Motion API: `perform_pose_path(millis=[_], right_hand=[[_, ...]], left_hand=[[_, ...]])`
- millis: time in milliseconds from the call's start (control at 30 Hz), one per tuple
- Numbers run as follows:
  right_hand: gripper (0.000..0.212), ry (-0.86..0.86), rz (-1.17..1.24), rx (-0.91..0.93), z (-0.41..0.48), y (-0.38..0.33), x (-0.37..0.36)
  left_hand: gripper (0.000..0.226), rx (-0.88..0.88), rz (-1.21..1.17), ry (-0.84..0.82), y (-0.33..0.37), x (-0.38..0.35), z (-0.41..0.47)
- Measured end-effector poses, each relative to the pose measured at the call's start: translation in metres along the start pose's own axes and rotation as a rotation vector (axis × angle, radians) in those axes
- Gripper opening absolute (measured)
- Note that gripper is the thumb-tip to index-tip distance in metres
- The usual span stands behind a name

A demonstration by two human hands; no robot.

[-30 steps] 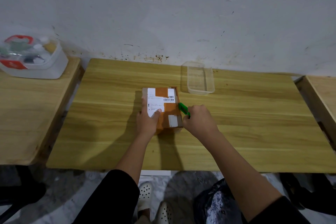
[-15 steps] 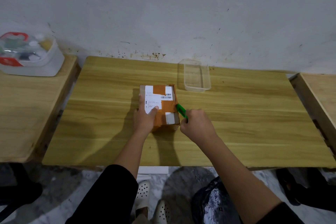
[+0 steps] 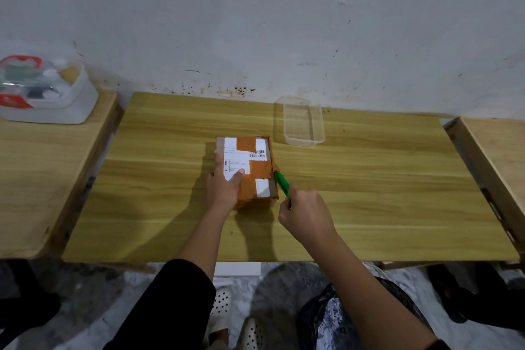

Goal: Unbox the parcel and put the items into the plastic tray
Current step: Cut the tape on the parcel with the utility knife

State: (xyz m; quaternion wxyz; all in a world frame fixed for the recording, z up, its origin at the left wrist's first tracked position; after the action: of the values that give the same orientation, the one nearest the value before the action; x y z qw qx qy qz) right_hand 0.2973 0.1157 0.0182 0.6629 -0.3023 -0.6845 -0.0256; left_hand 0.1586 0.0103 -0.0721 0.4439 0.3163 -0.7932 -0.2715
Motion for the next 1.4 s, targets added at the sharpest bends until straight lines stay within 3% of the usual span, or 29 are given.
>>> perform_pose_path(millis=[400, 533, 633, 900, 1033, 1200, 1400], right_hand=[[0.037, 0.051, -0.005, 0.023, -0.02, 0.016, -0.009], [0.028, -0.108, 0.012, -0.068, -0.041, 0.031, -0.03], [0.031, -0.027, 0.12, -0.149, -0.047, 0.044, -0.029], [0.027, 0.269, 0.355, -0.158, -0.002, 0.05, -0.002], [0.033, 0.306, 0.445, -0.142, 0.014, 0.041, -0.003], [0.033, 0.292, 0.383, -0.027, 0.035, 0.03, 0.002], [0.029, 0.245, 0.233, 0.046, 0.046, 0.026, 0.003]], left_hand=[[0.073, 0.007, -0.041, 0.007, 0.004, 0.002, -0.005], [0.073, 0.084, -0.188, 0.081, 0.007, 0.0, -0.013], [0.072, 0.094, -0.229, 0.125, 0.008, 0.002, -0.019], [0.068, -0.143, 0.002, 0.116, 0.002, -0.003, -0.047], [0.071, -0.253, 0.247, 0.096, 0.006, 0.003, -0.035], [0.076, -0.256, 0.482, 0.028, 0.024, 0.029, 0.009], [0.084, -0.274, 0.534, -0.022, 0.018, 0.027, 0.018]])
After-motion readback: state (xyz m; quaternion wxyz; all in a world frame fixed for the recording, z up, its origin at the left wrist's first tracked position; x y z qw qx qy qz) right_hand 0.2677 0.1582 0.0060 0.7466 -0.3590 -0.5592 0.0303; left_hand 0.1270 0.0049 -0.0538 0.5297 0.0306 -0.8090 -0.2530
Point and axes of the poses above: each hand's wrist, its own z-axis towards the middle knuckle, its own x-axis out of the back of the hand, y = z × x, the point moved 4 cm from there along z, towards the middle knuckle, and after that the axes turned 7 degrees about x, right-handed, at the moved point
